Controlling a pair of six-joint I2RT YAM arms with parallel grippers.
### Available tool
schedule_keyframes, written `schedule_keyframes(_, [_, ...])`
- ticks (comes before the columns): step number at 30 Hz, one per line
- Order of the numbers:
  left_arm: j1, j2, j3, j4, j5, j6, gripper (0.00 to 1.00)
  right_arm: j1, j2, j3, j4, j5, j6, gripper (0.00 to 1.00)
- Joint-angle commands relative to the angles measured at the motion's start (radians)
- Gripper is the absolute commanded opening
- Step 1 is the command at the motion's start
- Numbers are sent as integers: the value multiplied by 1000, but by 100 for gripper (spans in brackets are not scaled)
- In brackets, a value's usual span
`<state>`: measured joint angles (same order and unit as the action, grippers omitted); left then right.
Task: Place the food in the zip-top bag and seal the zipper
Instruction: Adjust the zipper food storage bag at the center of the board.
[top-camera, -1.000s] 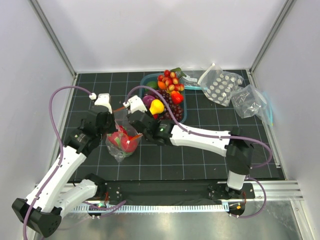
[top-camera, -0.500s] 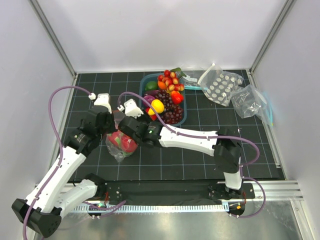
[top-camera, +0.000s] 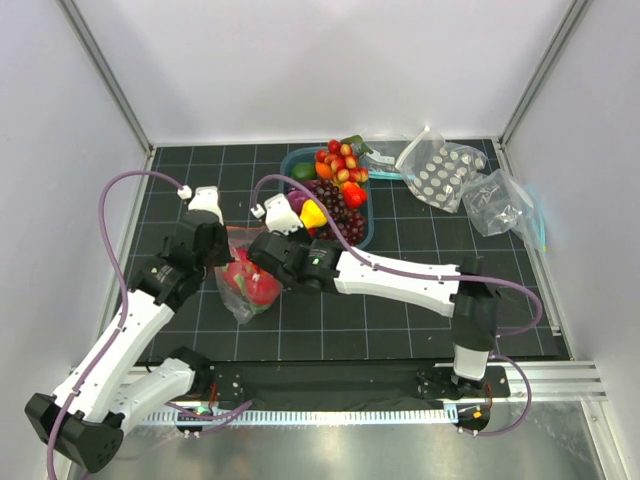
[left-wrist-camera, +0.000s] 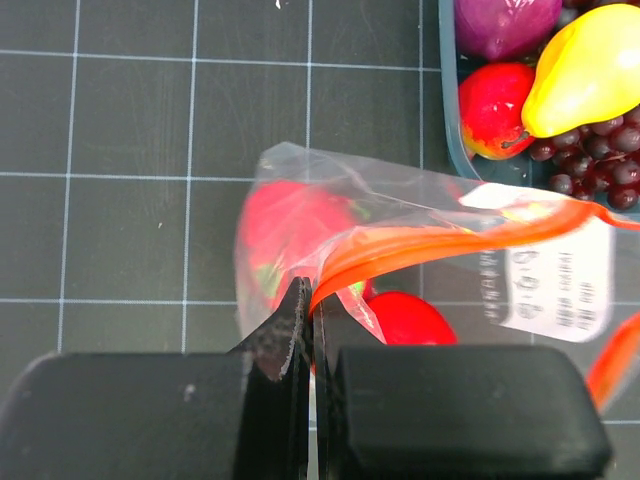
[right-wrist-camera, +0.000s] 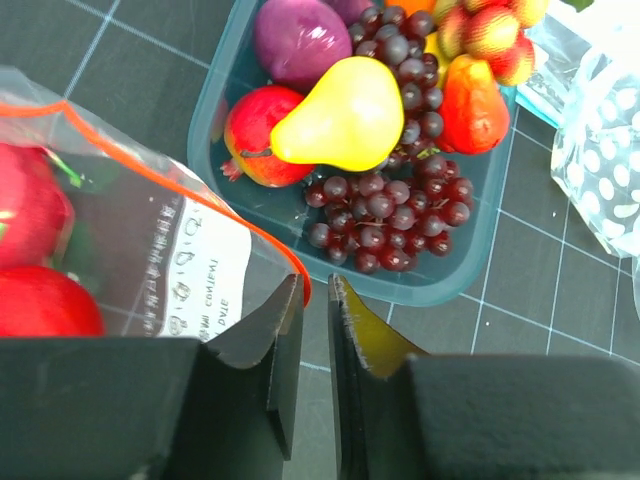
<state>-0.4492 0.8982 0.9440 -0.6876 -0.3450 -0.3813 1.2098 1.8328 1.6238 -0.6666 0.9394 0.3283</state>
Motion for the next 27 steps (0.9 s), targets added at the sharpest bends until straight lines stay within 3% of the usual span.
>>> schedule_keyframes(1, [6,4,29,-1,-32,7,0,2,-78,-7,-45,32,31,22])
schedule_keyframes(14, [6,2,29,-3,-34,7,0,-62,-139,-87,1,-257,9,23])
schedule_keyframes(16, [4,2,30,-3,-34,7,0,-72,-162,-99,1,-295,9,20])
schedule_keyframes(20, [6,2,29,-1,-34,7,0,-99,-207,-149,27,-362,6,3])
schedule_keyframes(27, [6,1,29,-1,-20,5,0,-219,-371,-346,241,-655,-15,1])
